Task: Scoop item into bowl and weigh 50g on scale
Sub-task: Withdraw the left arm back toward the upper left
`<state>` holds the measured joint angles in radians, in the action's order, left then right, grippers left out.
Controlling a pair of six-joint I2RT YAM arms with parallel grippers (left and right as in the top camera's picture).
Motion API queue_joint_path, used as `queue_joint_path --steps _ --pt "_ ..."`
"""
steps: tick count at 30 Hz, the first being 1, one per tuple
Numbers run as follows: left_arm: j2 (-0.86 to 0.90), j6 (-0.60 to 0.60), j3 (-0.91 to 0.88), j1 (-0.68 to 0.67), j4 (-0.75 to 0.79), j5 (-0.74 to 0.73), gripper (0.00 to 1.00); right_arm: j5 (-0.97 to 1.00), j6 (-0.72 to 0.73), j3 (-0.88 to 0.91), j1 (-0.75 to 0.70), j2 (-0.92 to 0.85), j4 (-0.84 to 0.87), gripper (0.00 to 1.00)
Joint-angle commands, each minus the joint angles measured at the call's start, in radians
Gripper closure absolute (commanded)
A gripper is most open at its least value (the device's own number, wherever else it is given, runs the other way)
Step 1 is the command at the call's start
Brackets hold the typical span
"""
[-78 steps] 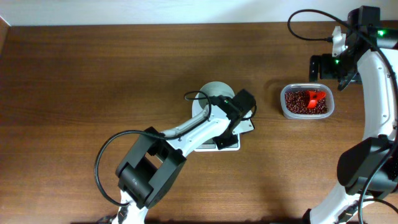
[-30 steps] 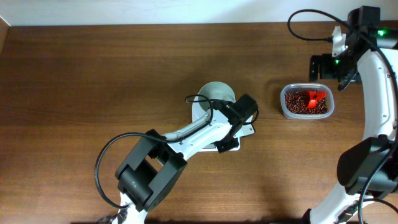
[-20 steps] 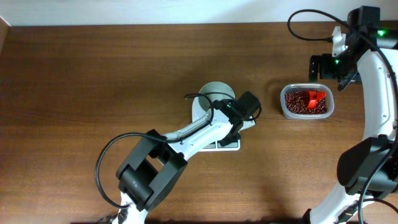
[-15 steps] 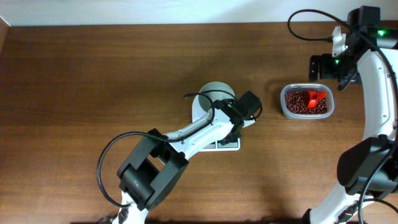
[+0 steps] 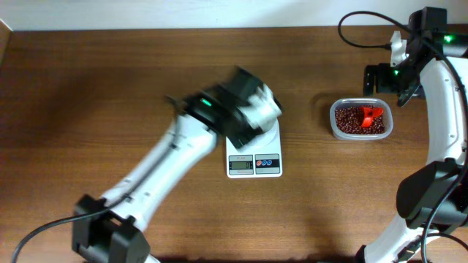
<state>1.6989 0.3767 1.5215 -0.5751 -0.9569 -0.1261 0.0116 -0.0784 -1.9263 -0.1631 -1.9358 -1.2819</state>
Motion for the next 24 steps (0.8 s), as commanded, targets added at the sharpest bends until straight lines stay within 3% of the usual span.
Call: queue_joint_path --steps 1,6,10,16,24 --pt "-0.032 -0.151 0.079 0.265 0.131 -0.015 1.00 0.008 0.004 -0.011 -0.001 -0.005 0.000 0.01" --pt "-0.002 -0.332 0.078 0.571 0.387 -0.016 1.00 0.008 0.004 -0.011 -0.001 -0.005 -0.001 0.01" --pt "0.005 -0.396 0.078 0.706 0.415 -0.016 0.98 0.008 0.004 -0.011 -0.001 -0.005 0.000 0.01" --pt "0.005 -0.442 0.078 0.692 0.372 -0.106 1.00 0.008 0.004 -0.011 -0.001 -0.005 0.000 0.01" --pt "0.005 -0.441 0.078 0.649 0.341 -0.090 0.95 0.008 0.004 -0.011 -0.001 -0.005 0.000 0.01"
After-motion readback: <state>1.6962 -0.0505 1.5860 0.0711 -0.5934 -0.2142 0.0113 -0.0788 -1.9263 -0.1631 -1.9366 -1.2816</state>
